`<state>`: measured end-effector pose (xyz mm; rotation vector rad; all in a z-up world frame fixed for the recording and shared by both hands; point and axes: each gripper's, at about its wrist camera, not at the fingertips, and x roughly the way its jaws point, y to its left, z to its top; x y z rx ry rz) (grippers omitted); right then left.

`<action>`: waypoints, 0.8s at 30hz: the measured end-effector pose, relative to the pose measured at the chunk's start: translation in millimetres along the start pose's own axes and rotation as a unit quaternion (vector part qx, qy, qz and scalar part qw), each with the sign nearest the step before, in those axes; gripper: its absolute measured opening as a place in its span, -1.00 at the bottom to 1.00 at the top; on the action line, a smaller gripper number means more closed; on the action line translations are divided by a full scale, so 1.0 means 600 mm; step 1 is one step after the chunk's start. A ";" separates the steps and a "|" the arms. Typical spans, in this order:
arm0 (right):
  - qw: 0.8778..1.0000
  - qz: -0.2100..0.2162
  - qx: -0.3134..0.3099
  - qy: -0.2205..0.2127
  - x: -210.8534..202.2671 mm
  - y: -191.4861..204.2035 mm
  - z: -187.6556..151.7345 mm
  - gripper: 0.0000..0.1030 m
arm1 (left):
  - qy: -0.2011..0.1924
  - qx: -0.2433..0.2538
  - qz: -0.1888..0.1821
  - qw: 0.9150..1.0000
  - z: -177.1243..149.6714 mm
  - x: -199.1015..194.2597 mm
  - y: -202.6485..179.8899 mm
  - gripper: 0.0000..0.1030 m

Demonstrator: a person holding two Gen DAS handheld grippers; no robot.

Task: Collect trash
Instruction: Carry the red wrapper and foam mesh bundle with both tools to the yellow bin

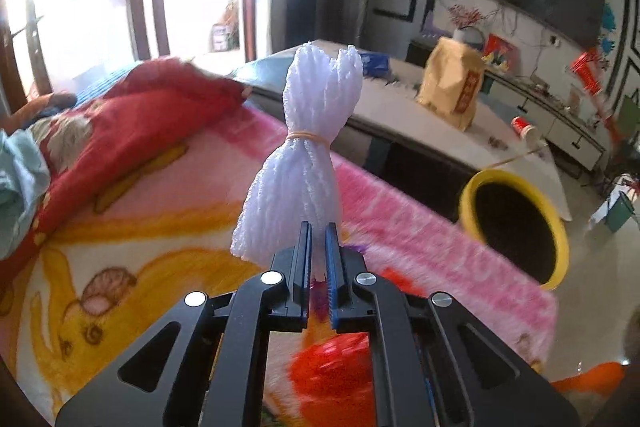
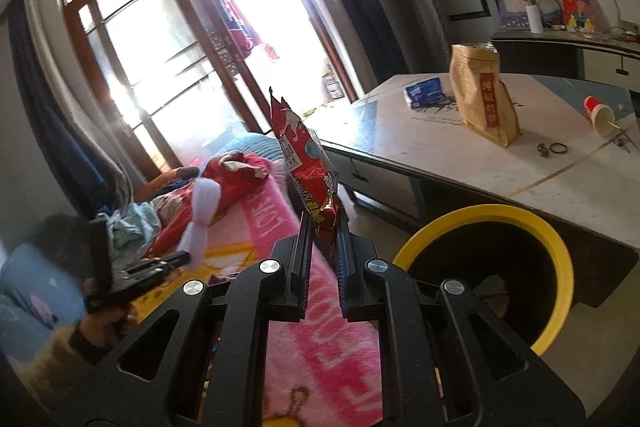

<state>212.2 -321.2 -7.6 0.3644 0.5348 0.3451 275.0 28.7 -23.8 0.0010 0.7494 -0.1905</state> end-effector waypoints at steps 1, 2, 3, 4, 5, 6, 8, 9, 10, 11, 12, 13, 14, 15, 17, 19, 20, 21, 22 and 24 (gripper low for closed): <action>1.000 -0.004 0.002 0.000 0.001 -0.006 0.000 -0.86 | -0.003 0.002 -0.005 1.000 0.005 -0.003 -0.010 -0.87; 1.000 -0.007 0.004 0.000 0.001 -0.010 0.001 -0.86 | -0.006 0.005 -0.011 1.000 0.010 -0.004 -0.022 -0.87; 1.000 -0.014 0.005 0.000 0.002 -0.016 0.001 -0.86 | -0.009 0.011 -0.018 1.000 0.015 -0.006 -0.037 -0.87; 1.000 -0.019 0.007 0.001 0.004 -0.022 0.002 -0.86 | -0.011 0.015 -0.022 1.000 0.019 -0.006 -0.050 -0.87; 1.000 -0.025 0.010 0.002 0.005 -0.029 0.001 -0.87 | -0.013 0.019 -0.027 0.999 0.022 -0.007 -0.062 -0.87; 0.999 -0.030 0.013 0.003 0.007 -0.037 0.001 -0.87 | -0.015 0.021 -0.033 0.999 0.024 -0.007 -0.072 -0.87; 0.999 -0.037 0.020 0.005 0.010 -0.050 0.002 -0.87 | -0.016 0.028 -0.047 0.998 0.030 -0.004 -0.097 -0.87; 0.999 -0.042 0.023 0.006 0.012 -0.058 0.002 -0.87 | -0.017 0.033 -0.051 0.998 0.033 -0.004 -0.110 -0.87; 0.998 -0.047 0.028 0.008 0.014 -0.066 0.002 -0.87 | -0.019 0.037 -0.057 0.998 0.035 -0.003 -0.123 -0.87; 0.998 -0.050 0.030 0.010 0.015 -0.072 0.002 -0.87 | -0.019 0.041 -0.062 0.997 0.038 -0.002 -0.135 -0.87; 0.998 -0.056 0.034 0.012 0.018 -0.080 0.001 -0.87 | -0.019 0.044 -0.068 0.997 0.040 0.000 -0.147 -0.87; 0.997 -0.061 0.038 0.014 0.020 -0.087 0.000 -0.86 | -0.019 0.048 -0.074 0.996 0.042 0.003 -0.159 -0.87; 0.997 -0.067 0.041 0.016 0.024 -0.095 0.000 -0.86 | -0.018 0.052 -0.079 0.995 0.042 0.006 -0.170 -0.87; 0.996 -0.072 0.043 0.017 0.025 -0.102 -0.001 -0.86 | -0.016 0.056 -0.086 0.995 0.042 0.008 -0.183 -0.87; 0.995 -0.083 0.045 0.019 0.025 -0.113 -0.004 -0.86 | -0.013 0.063 -0.098 0.993 0.042 0.013 -0.207 -0.87; 0.994 -0.097 0.051 0.023 0.029 -0.129 -0.007 -0.86 | -0.010 0.071 -0.106 0.992 0.036 0.019 -0.228 -0.87; 0.993 -0.102 0.054 0.025 0.032 -0.136 -0.008 -0.86 | -0.009 0.073 -0.110 0.991 0.035 0.021 -0.237 -0.87; 0.992 -0.111 0.058 0.028 0.034 -0.146 -0.010 -0.86 | -0.007 0.076 -0.114 0.991 0.033 0.024 -0.247 -0.87; 0.991 -0.116 0.061 0.030 0.036 -0.152 -0.012 -0.86 | -0.003 0.080 -0.118 0.990 0.030 0.029 -0.260 -0.87; 0.988 -0.132 0.068 0.038 0.042 -0.170 -0.018 -0.86 | 0.002 0.085 -0.124 0.989 0.022 0.037 -0.275 -0.87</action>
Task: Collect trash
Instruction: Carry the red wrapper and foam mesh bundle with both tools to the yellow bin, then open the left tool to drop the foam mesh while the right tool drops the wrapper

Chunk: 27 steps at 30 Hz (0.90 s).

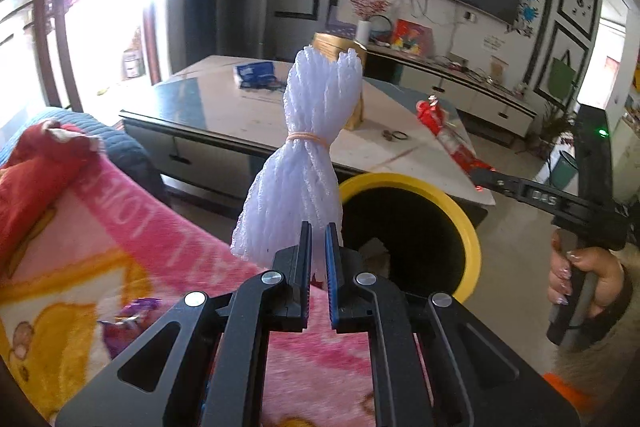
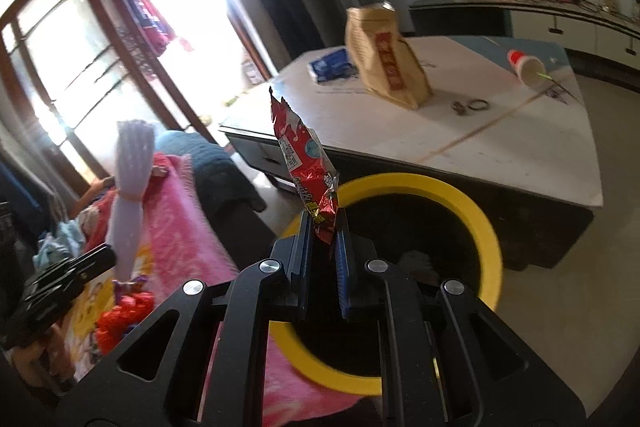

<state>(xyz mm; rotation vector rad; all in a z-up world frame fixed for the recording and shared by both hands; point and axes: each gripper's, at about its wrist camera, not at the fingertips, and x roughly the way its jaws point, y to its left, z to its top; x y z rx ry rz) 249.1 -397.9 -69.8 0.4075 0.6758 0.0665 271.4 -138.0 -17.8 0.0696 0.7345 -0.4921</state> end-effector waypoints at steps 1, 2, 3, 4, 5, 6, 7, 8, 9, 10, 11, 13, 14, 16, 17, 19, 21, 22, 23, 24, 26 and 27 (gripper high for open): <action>1.000 -0.004 0.003 0.003 0.004 -0.006 -0.001 -0.86 | 0.004 0.002 -0.005 1.000 -0.003 0.009 -0.009 -0.87; 1.000 -0.012 0.009 0.011 0.011 -0.016 -0.003 -0.86 | 0.008 0.004 -0.008 1.000 -0.003 0.016 -0.013 -0.87; 1.000 -0.016 0.013 0.017 0.016 -0.024 -0.005 -0.86 | 0.011 0.007 -0.011 1.000 -0.004 0.023 -0.022 -0.87; 0.999 -0.022 0.017 0.025 0.022 -0.032 -0.008 -0.86 | 0.017 0.010 -0.015 1.000 -0.006 0.033 -0.032 -0.87; 0.999 -0.026 0.020 0.030 0.026 -0.038 -0.010 -0.86 | 0.022 0.013 -0.018 1.000 -0.009 0.041 -0.041 -0.87; 0.999 -0.030 0.025 0.037 0.032 -0.046 -0.013 -0.86 | 0.025 0.015 -0.020 0.999 -0.010 0.047 -0.048 -0.87; 0.998 -0.033 0.030 0.045 0.037 -0.053 -0.016 -0.86 | 0.031 0.019 -0.024 0.999 -0.013 0.057 -0.057 -0.87; 0.998 -0.035 0.033 0.051 0.040 -0.058 -0.018 -0.85 | 0.035 0.020 -0.027 0.999 -0.015 0.065 -0.061 -0.87; 0.997 -0.036 0.040 0.059 0.045 -0.064 -0.020 -0.85 | 0.039 0.021 -0.030 0.999 -0.017 0.072 -0.064 -0.87; 0.996 -0.037 0.046 0.064 0.049 -0.069 -0.022 -0.84 | 0.045 0.022 -0.033 0.998 -0.019 0.082 -0.070 -0.87; 0.995 -0.037 0.053 0.072 0.053 -0.075 -0.025 -0.84 | 0.049 0.021 -0.035 0.998 -0.020 0.090 -0.074 -0.87; 0.994 -0.037 0.063 0.081 0.057 -0.084 -0.028 -0.83 | 0.062 0.021 -0.039 0.997 -0.024 0.110 -0.083 -0.87; 0.994 -0.036 0.068 0.084 0.059 -0.088 -0.029 -0.83 | 0.066 0.021 -0.040 0.997 -0.026 0.118 -0.086 -0.87; 0.993 -0.034 0.074 0.089 0.061 -0.095 -0.030 -0.83 | 0.076 0.022 -0.042 0.996 -0.028 0.135 -0.092 -0.87; 0.992 -0.034 0.076 0.090 0.061 -0.097 -0.031 -0.83 | 0.080 0.023 -0.044 0.996 -0.030 0.143 -0.095 -0.87; 0.992 -0.033 0.080 0.091 0.061 -0.100 -0.032 -0.82 | 0.089 0.023 -0.047 0.995 -0.033 0.159 -0.100 -0.87; 0.992 -0.031 0.084 0.092 0.062 -0.103 -0.032 -0.69 | 0.095 0.022 -0.053 0.994 -0.035 0.175 -0.107 -0.85; 0.992 -0.034 0.087 0.091 0.061 -0.104 -0.032 -0.36 | 0.095 0.022 -0.051 0.994 -0.034 0.179 -0.109 -0.82; 0.992 -0.037 0.088 0.088 0.060 -0.105 -0.031 -0.15 | 0.095 0.022 -0.048 0.994 -0.031 0.184 -0.112 -0.81; 0.992 -0.039 0.085 0.082 0.058 -0.103 -0.030 -0.15 | 0.093 0.021 -0.048 0.994 -0.030 0.187 -0.114 -0.69; 0.993 -0.045 0.075 0.076 0.054 -0.099 -0.026 -0.15 | 0.087 0.010 -0.051 0.995 -0.030 0.188 -0.113 -0.08; 0.994 -0.048 0.071 0.071 0.051 -0.097 -0.024 -0.14 | 0.084 0.006 -0.049 0.995 -0.029 0.186 -0.113 0.38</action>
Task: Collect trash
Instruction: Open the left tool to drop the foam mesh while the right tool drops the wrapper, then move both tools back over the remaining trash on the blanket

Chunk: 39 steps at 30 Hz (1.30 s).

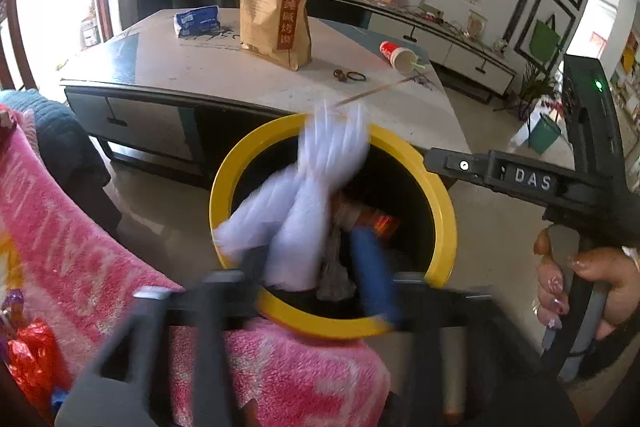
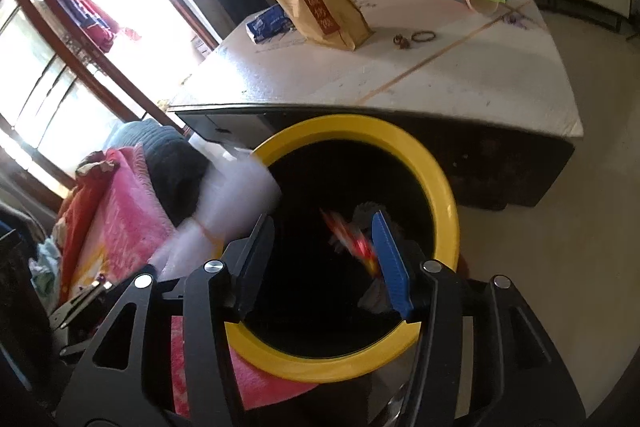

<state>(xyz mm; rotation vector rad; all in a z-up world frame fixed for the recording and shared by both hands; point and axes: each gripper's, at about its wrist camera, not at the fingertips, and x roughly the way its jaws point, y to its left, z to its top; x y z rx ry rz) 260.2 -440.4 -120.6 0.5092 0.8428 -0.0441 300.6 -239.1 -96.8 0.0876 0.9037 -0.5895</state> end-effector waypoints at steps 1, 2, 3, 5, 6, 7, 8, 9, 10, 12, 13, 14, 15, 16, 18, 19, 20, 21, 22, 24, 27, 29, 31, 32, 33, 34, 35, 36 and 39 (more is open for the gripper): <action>1.000 -0.001 -0.002 -0.005 -0.004 0.002 0.001 -0.07 | -0.006 -0.005 -0.001 1.000 0.000 -0.004 0.002 0.47; 1.000 -0.003 -0.002 -0.010 -0.007 0.003 0.001 0.01 | -0.011 -0.010 -0.002 1.000 0.000 -0.011 0.004 0.48; 1.000 -0.008 -0.006 -0.017 -0.012 0.008 0.002 0.03 | -0.016 -0.014 0.001 1.000 -0.001 -0.017 0.005 0.59; 0.999 -0.015 -0.019 -0.031 -0.022 0.019 0.003 0.15 | -0.033 -0.025 0.009 0.999 -0.002 -0.037 0.008 0.83; 0.999 -0.020 -0.028 -0.041 -0.029 0.027 0.004 0.20 | -0.040 -0.030 0.007 0.999 -0.002 -0.047 0.011 0.83; 0.998 -0.021 -0.034 -0.051 -0.037 0.034 0.003 0.30 | -0.048 -0.038 0.005 0.998 -0.002 -0.058 0.015 0.84; 0.997 -0.022 -0.039 -0.058 -0.042 0.039 0.003 0.32 | -0.053 -0.043 0.004 0.998 -0.004 -0.066 0.017 0.85; 0.997 -0.022 -0.047 -0.065 -0.050 0.048 0.003 0.33 | -0.060 -0.048 0.005 0.997 -0.005 -0.075 0.022 0.86; 0.996 -0.019 -0.053 -0.070 -0.056 0.055 0.003 0.33 | -0.064 -0.051 0.006 0.997 -0.006 -0.082 0.024 0.86; 0.995 -0.013 -0.062 -0.080 -0.071 0.069 0.002 0.35 | -0.075 -0.059 0.008 0.995 -0.007 -0.098 0.030 0.86; 0.994 -0.010 -0.067 -0.084 -0.077 0.076 0.001 0.39 | -0.081 -0.064 0.010 0.995 -0.009 -0.109 0.034 0.86; 0.993 -0.007 -0.072 -0.088 -0.083 0.083 0.000 0.42 | -0.087 -0.067 0.014 0.994 -0.011 -0.119 0.037 0.86; 0.992 -0.003 -0.079 -0.095 -0.092 0.092 -0.002 0.44 | -0.093 -0.069 0.016 0.993 -0.012 -0.129 0.040 0.87; 0.992 0.001 -0.083 -0.100 -0.098 0.098 -0.003 0.46 | -0.100 -0.072 0.021 0.992 -0.014 -0.142 0.045 0.87; 0.990 0.007 -0.091 -0.107 -0.108 0.110 -0.007 0.47 | -0.111 -0.076 0.030 0.990 -0.018 -0.162 0.053 0.87; 0.989 0.010 -0.095 -0.109 -0.112 0.115 -0.009 0.47 | -0.119 -0.080 0.037 0.989 -0.020 -0.175 0.058 0.87; 0.989 0.013 -0.099 -0.112 -0.117 0.123 -0.011 0.48 | -0.125 -0.082 0.041 0.988 -0.023 -0.186 0.062 0.87; 0.988 0.016 -0.102 -0.115 -0.120 0.128 -0.014 0.49 | -0.131 -0.085 0.044 0.987 -0.025 -0.196 0.067 0.87; 0.987 0.019 -0.107 -0.117 -0.124 0.134 -0.016 0.49 | -0.139 -0.089 0.048 0.985 -0.030 -0.209 0.072 0.87; 0.985 0.025 -0.116 -0.122 -0.131 0.146 -0.019 0.50 | -0.148 -0.093 0.056 0.983 -0.037 -0.227 0.080 0.87; 0.983 0.033 -0.129 -0.128 -0.140 0.161 -0.027 0.53 | -0.160 -0.100 0.070 0.980 -0.046 -0.251 0.092 0.87; 0.981 0.039 -0.137 -0.131 -0.146 0.172 -0.033 0.58 | -0.167 -0.103 0.077 0.978 -0.056 -0.268 0.099 0.87; 0.979 0.044 -0.146 -0.136 -0.152 0.184 -0.041 0.64 | -0.173 -0.105 0.084 0.976 -0.066 -0.283 0.105 0.87; 0.978 0.047 -0.152 -0.138 -0.156 0.191 -0.045 0.64 | -0.177 -0.108 0.086 0.975 -0.070 -0.289 0.109 0.87; 0.977 0.050 -0.156 -0.140 -0.158 0.197 -0.049 0.64 | -0.180 -0.111 0.089 0.973 -0.076 -0.298 0.113 0.87; 0.975 0.054 -0.160 -0.141 -0.161 0.202 -0.053 0.65 | -0.182 -0.114 0.090 0.972 -0.081 -0.304 0.118 0.87; 0.974 0.056 -0.165 -0.142 -0.163 0.209 -0.057 0.65 | -0.186 -0.118 0.093 0.971 -0.086 -0.310 0.122 0.87; 0.973 0.059 -0.168 -0.143 -0.165 0.215 -0.061 0.65 | -0.190 -0.124 0.096 0.969 -0.092 -0.319 0.129 0.87; 0.971 0.068 -0.178 -0.145 -0.170 0.228 -0.070 0.66 | -0.196 -0.134 0.102 0.966 -0.104 -0.333 0.144 0.87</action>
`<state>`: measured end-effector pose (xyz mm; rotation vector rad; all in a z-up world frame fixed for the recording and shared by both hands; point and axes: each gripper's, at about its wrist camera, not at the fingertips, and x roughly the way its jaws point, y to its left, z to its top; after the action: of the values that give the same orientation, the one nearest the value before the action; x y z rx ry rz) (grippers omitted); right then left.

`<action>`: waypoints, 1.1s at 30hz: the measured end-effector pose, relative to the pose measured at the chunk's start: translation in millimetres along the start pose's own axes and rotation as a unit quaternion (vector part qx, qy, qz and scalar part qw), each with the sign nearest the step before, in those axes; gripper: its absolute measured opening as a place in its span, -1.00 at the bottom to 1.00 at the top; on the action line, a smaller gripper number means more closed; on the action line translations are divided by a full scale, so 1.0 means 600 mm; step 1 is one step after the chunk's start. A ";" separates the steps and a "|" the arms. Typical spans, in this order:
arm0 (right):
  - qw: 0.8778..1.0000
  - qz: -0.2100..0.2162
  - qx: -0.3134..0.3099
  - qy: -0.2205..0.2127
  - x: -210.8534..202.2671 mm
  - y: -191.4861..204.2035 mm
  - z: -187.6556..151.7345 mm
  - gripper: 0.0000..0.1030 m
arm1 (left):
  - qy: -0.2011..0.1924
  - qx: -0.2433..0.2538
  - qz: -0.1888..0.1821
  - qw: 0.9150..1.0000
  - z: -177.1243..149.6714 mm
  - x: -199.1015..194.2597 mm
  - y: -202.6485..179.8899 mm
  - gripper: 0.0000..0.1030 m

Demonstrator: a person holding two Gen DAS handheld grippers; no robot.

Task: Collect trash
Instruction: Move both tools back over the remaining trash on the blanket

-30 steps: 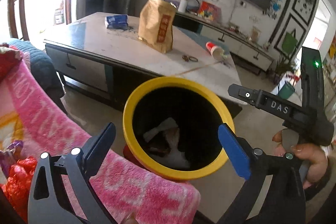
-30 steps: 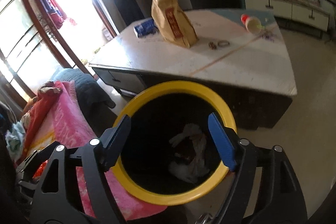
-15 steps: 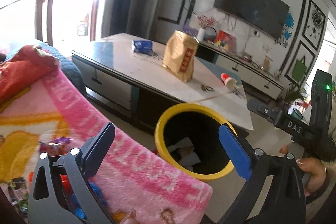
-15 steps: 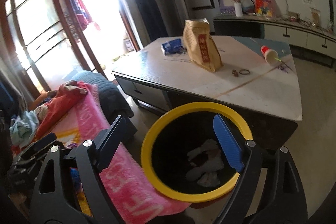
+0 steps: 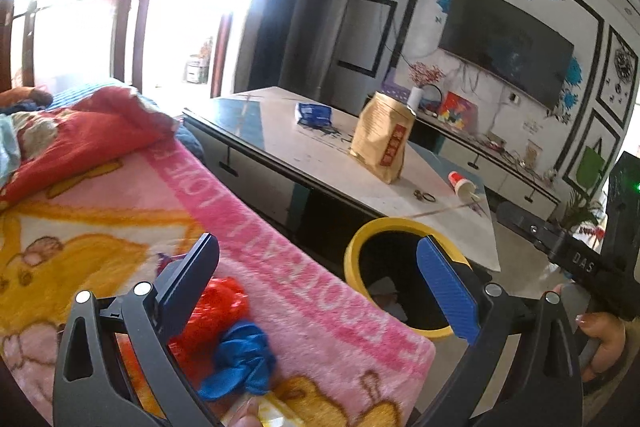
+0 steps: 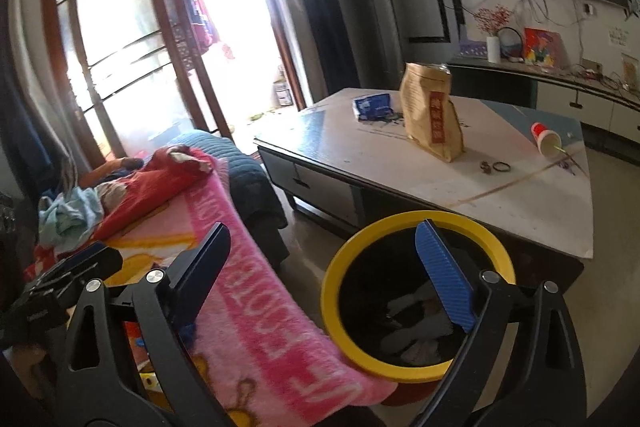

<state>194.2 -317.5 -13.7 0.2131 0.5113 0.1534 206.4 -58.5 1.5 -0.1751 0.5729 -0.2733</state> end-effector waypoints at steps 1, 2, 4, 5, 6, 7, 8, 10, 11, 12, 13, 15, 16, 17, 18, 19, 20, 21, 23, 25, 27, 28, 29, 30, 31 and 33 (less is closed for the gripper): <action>1.000 0.002 -0.003 -0.001 -0.002 0.005 -0.001 0.67 | -0.003 -0.004 0.004 1.000 -0.001 -0.007 0.009 0.87; 1.000 0.005 -0.005 -0.002 -0.003 0.009 -0.002 0.67 | -0.005 -0.008 0.007 1.000 -0.003 -0.011 0.017 0.87; 1.000 0.011 -0.012 -0.002 -0.005 0.021 -0.005 0.68 | -0.010 -0.019 0.011 1.000 -0.005 -0.023 0.035 0.87; 1.000 0.014 -0.016 -0.001 -0.005 0.027 -0.007 0.68 | -0.011 -0.022 0.015 1.000 -0.005 -0.027 0.042 0.87; 1.000 0.017 -0.019 0.000 -0.005 0.032 -0.009 0.68 | -0.012 -0.026 0.020 0.999 -0.005 -0.030 0.049 0.87; 1.000 0.019 -0.022 0.001 -0.005 0.039 -0.011 0.68 | -0.014 -0.030 0.024 0.999 -0.007 -0.036 0.058 0.87; 0.999 0.022 -0.025 0.002 -0.005 0.044 -0.013 0.68 | -0.016 -0.034 0.026 0.999 -0.008 -0.040 0.064 0.87; 0.999 0.027 -0.033 0.004 -0.007 0.054 -0.017 0.68 | -0.020 -0.040 0.032 0.999 -0.008 -0.049 0.077 0.87; 0.999 0.029 -0.036 0.004 -0.008 0.059 -0.019 0.68 | -0.021 -0.043 0.034 0.998 -0.009 -0.054 0.083 0.87; 0.999 0.033 -0.039 0.005 -0.008 0.065 -0.021 0.68 | -0.023 -0.045 0.036 0.998 -0.009 -0.056 0.086 0.87; 0.998 0.036 -0.041 0.006 -0.008 0.072 -0.023 0.68 | -0.025 -0.048 0.038 0.998 -0.009 -0.060 0.092 0.87; 0.998 0.041 -0.046 0.008 -0.009 0.084 -0.027 0.68 | -0.027 -0.052 0.041 0.997 -0.009 -0.066 0.100 0.87; 0.998 0.044 -0.049 0.010 -0.009 0.089 -0.030 0.68 | -0.029 -0.054 0.044 0.997 -0.009 -0.071 0.104 0.87; 0.998 0.046 -0.052 0.011 -0.009 0.095 -0.033 0.68 | -0.031 -0.057 0.046 0.997 -0.009 -0.074 0.109 0.87; 0.997 0.048 -0.057 0.013 -0.009 0.101 -0.036 0.68 | -0.033 -0.060 0.048 0.997 -0.010 -0.077 0.114 0.87; 0.997 0.051 -0.061 0.015 -0.008 0.107 -0.040 0.68 | -0.033 -0.061 0.049 0.996 -0.010 -0.080 0.117 0.87; 0.997 0.052 -0.064 0.016 -0.007 0.113 -0.042 0.68 | -0.035 -0.063 0.051 0.996 -0.010 -0.082 0.122 0.87; 0.996 0.055 -0.066 0.018 -0.007 0.119 -0.045 0.68 | -0.036 -0.064 0.053 0.996 -0.011 -0.084 0.125 0.87; 0.995 0.060 -0.071 0.022 -0.006 0.131 -0.051 0.68 | -0.037 -0.067 0.057 0.995 -0.012 -0.088 0.133 0.87; 0.995 0.064 -0.076 0.026 -0.005 0.139 -0.055 0.68 | -0.037 -0.072 0.061 0.995 -0.015 -0.094 0.143 0.87; 0.994 0.070 -0.082 0.032 -0.004 0.149 -0.062 0.68 | -0.037 -0.074 0.066 0.994 -0.017 -0.098 0.149 0.87; 0.993 0.073 -0.085 0.035 -0.004 0.155 -0.065 0.68 | -0.038 -0.075 0.069 0.994 -0.018 -0.102 0.154 0.87; 0.993 0.075 -0.087 0.037 -0.004 0.159 -0.068 0.68 | -0.038 -0.078 0.072 0.994 -0.019 -0.105 0.160 0.87; 0.992 0.078 -0.090 0.040 -0.004 0.165 -0.072 0.68 | -0.039 -0.080 0.073 0.993 -0.019 -0.107 0.163 0.87; 0.991 0.080 -0.094 0.043 -0.003 0.171 -0.075 0.68 | -0.040 -0.082 0.077 0.993 -0.020 -0.111 0.169 0.87; 0.990 0.084 -0.100 0.047 -0.002 0.180 -0.082 0.68 | -0.041 -0.085 0.085 0.992 -0.022 -0.118 0.180 0.87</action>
<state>158.5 -205.6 -28.8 0.0528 0.5685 0.3793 163.9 64.3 0.9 -0.2981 0.5268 -0.0513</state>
